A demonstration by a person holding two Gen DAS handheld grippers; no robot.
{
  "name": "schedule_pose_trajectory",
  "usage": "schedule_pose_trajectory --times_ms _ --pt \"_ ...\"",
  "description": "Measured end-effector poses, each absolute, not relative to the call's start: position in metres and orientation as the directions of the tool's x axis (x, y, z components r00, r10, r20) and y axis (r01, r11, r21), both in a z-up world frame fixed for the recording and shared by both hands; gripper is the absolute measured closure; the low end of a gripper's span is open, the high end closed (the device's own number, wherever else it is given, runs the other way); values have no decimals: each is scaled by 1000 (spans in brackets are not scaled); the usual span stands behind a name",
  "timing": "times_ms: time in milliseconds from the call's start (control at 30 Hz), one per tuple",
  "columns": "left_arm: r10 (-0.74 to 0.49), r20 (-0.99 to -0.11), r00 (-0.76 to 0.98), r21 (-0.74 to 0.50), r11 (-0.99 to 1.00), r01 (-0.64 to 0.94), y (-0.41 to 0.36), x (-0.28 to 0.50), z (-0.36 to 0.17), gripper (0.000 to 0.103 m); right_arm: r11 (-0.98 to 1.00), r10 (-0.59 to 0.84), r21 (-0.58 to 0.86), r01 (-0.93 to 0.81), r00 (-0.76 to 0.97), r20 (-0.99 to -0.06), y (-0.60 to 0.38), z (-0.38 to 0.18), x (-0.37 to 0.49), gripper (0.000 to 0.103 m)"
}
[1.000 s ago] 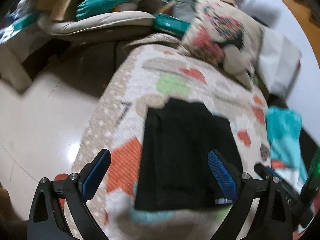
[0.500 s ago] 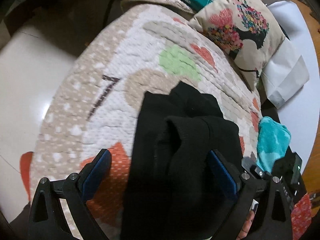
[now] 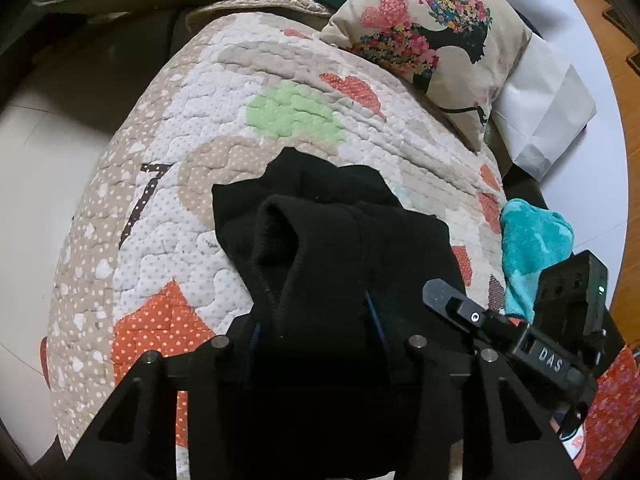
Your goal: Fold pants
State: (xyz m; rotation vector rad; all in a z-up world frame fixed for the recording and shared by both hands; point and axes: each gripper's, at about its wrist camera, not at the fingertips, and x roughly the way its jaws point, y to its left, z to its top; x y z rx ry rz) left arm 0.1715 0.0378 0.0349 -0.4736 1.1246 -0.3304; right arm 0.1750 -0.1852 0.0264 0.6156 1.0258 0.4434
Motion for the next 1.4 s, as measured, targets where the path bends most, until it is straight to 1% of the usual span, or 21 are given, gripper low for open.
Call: schedule_pose_trajectory --times_ms 100,233,400,600,700,833,933,1000,1067,1100,1133,1200,1267,1400 --pt "-497 -773 395 -540 842 3 39 177 37 60 777 583 623 -91 476 -659 -177 41 175 59" --pt "-508 -752 421 -556 831 9 34 189 50 62 784 577 610 -115 497 -648 -177 60 180 59" --pt "-509 -734 450 -558 829 28 23 207 63 62 803 549 586 -113 523 -652 -183 78 199 59" --pt "-513 -722 464 -557 829 50 8 233 67 62 831 507 546 -106 548 -666 -198 88 219 59" --pt "-499 -732 463 -538 841 56 2 244 62 62 841 491 532 -97 547 -678 -202 86 231 60" --pt "-449 -777 441 -484 874 38 -1 254 48 62 857 473 508 -88 527 -706 -197 75 243 59" --pt "-402 -802 441 -433 901 33 -4 258 41 54 873 445 482 -73 526 -725 -194 64 249 59" --pt "-390 -809 439 -425 905 21 -2 260 38 46 885 419 462 -54 527 -740 -195 57 254 59" --pt "-409 -809 423 -456 890 -13 6 262 34 38 890 404 455 -35 522 -751 -199 51 255 54" --pt "-432 -801 414 -485 874 -27 11 264 31 36 894 392 449 -20 521 -758 -202 48 256 50" --pt "-462 -791 400 -521 852 -46 16 265 27 36 896 381 443 -8 524 -762 -205 46 255 49" --pt "-503 -774 386 -574 814 -90 26 265 21 36 898 370 440 7 532 -762 -211 47 253 42" --pt "-495 -775 393 -574 812 -109 31 263 24 36 901 357 434 15 541 -762 -215 52 249 41" --pt "-477 -781 404 -553 828 -92 32 254 35 36 908 332 418 20 572 -750 -225 71 235 39"
